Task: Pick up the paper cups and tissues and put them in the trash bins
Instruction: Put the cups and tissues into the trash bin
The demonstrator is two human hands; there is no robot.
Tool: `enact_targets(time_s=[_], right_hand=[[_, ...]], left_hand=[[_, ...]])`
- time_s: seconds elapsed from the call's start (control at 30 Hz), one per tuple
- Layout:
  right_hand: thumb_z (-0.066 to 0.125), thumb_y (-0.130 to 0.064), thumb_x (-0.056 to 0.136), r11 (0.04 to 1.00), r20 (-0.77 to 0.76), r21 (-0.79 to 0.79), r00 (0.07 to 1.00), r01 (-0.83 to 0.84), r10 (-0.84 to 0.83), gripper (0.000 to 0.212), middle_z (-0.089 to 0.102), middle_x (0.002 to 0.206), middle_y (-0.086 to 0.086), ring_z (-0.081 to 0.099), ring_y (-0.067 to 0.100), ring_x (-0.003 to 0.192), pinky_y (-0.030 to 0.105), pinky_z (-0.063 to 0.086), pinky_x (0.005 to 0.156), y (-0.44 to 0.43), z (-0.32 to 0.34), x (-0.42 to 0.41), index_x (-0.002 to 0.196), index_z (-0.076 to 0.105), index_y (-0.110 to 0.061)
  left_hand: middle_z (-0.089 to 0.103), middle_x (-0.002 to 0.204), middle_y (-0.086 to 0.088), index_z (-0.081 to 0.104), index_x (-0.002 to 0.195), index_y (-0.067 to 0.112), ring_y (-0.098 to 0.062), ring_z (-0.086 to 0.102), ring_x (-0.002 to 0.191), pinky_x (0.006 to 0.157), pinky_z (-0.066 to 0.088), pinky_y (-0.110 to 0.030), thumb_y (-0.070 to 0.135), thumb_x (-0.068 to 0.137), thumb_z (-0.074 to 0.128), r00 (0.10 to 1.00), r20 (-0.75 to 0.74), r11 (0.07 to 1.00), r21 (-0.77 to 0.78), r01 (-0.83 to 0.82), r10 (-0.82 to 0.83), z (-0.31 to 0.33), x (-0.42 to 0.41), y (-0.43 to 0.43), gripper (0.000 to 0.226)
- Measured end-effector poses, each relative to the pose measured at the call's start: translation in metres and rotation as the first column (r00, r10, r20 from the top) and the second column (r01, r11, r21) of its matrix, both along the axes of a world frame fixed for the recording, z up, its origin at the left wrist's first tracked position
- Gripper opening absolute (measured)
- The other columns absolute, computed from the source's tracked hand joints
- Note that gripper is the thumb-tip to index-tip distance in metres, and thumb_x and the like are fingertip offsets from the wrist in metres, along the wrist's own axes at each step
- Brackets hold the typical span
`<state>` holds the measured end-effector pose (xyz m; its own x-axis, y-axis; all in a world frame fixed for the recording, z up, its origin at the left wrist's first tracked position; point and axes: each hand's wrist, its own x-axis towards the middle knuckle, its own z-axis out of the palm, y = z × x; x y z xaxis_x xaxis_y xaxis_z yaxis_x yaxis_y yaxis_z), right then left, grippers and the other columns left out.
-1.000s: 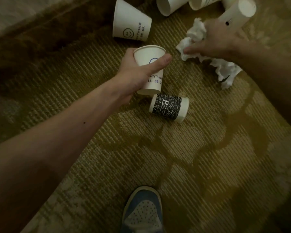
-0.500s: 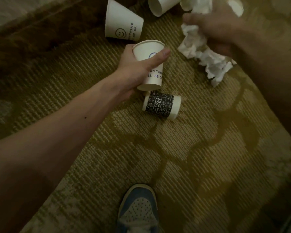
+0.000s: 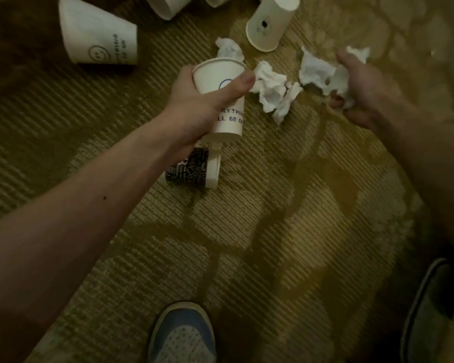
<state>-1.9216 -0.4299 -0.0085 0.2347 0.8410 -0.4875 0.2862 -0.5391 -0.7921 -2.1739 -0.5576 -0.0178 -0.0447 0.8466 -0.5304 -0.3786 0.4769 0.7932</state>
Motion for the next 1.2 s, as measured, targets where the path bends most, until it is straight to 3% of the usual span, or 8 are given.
enact_targets(time_s=[0.2,0.33,0.47,0.6,0.73,0.83,0.97,1.2], right_hand=[[0.06,-0.062,0.082,0.992,0.168,0.052,0.98,-0.114,0.104,0.055,0.069,0.113,-0.005,0.068,0.014,0.099,0.032,0.054,0.083,0.021,-0.035,0.007,0.121,0.06,-0.022],[0.045,-0.066,0.087,0.966,0.27,-0.017,0.929,-0.258,0.253,0.063,0.063,0.1,-0.004,0.062,0.008,0.077,0.025,0.049,0.061,0.033,-0.048,-0.001,0.127,0.057,-0.019],[0.037,-0.045,0.102,0.966,0.301,0.048,0.926,-0.254,0.229,0.034,0.064,0.087,0.004,0.06,0.009,0.063,0.025,0.046,0.049,0.033,-0.054,-0.001,0.105,0.058,-0.019],[0.039,-0.057,0.098,0.975,0.292,-0.005,0.932,-0.223,0.215,0.061,0.058,0.119,0.005,0.056,0.017,0.101,0.028,0.045,0.077,0.029,-0.052,-0.001,0.133,0.053,-0.01],[0.047,-0.067,0.089,0.962,0.276,-0.038,0.922,-0.271,0.271,0.064,0.063,0.096,-0.001,0.061,0.011,0.077,0.026,0.047,0.061,0.008,-0.044,-0.006,0.12,0.06,-0.012],[0.058,-0.074,0.076,0.957,0.265,-0.021,0.921,-0.291,0.286,0.075,0.063,0.12,-0.007,0.062,0.009,0.102,0.029,0.053,0.081,-0.009,-0.039,-0.01,0.13,0.055,-0.022],[0.075,-0.063,0.07,0.907,0.3,-0.002,0.865,-0.42,0.401,0.064,0.059,0.108,-0.021,0.06,-0.01,0.093,0.012,0.051,0.07,-0.029,-0.041,-0.013,0.12,0.046,-0.034],[0.088,-0.048,0.061,0.829,0.369,-0.061,0.759,-0.555,0.536,0.075,0.067,0.119,-0.006,0.063,0.013,0.11,0.037,0.05,0.099,-0.05,-0.053,-0.028,0.125,0.061,-0.02]], left_hand=[[0.065,0.111,-0.006,0.046,0.12,0.023,-0.019,0.073,0.088,0.069,0.06,-0.039,0.037,0.07,0.086,0.999,0.032,1.0,-0.002,0.014,-0.014,-0.002,0.007,0.008,0.065],[0.066,0.109,-0.006,0.046,0.122,0.022,-0.018,0.074,0.085,0.066,0.06,-0.036,0.034,0.073,0.085,0.999,0.037,1.0,-0.008,-0.021,0.021,-0.006,0.001,0.007,0.064],[0.067,0.108,-0.007,0.046,0.123,0.019,-0.018,0.074,0.084,0.067,0.059,-0.035,0.033,0.072,0.085,0.998,0.046,0.999,-0.011,-0.051,0.051,-0.008,-0.004,0.005,0.066],[0.067,0.107,-0.006,0.046,0.12,0.02,-0.017,0.074,0.084,0.066,0.059,-0.035,0.033,0.072,0.085,0.998,0.036,0.998,-0.002,-0.058,0.058,-0.009,-0.002,0.006,0.063],[0.066,0.107,-0.006,0.046,0.121,0.019,-0.017,0.074,0.083,0.065,0.059,-0.036,0.033,0.072,0.086,0.998,0.046,0.999,0.006,-0.036,0.036,-0.007,0.003,0.006,0.065],[0.066,0.107,-0.006,0.045,0.125,0.018,-0.017,0.074,0.083,0.066,0.06,-0.036,0.034,0.071,0.086,0.999,0.044,1.0,0.011,-0.021,0.021,-0.006,0.005,0.005,0.07],[0.066,0.106,-0.006,0.046,0.122,0.018,-0.015,0.074,0.081,0.065,0.059,-0.035,0.033,0.072,0.085,0.999,0.045,0.999,0.024,-0.022,0.021,-0.003,0.006,0.003,0.066],[0.066,0.106,-0.005,0.047,0.113,0.024,-0.014,0.074,0.078,0.063,0.059,-0.033,0.04,0.055,0.087,0.998,0.043,0.999,0.025,-0.039,0.038,0.002,-0.005,-0.005,0.072]])
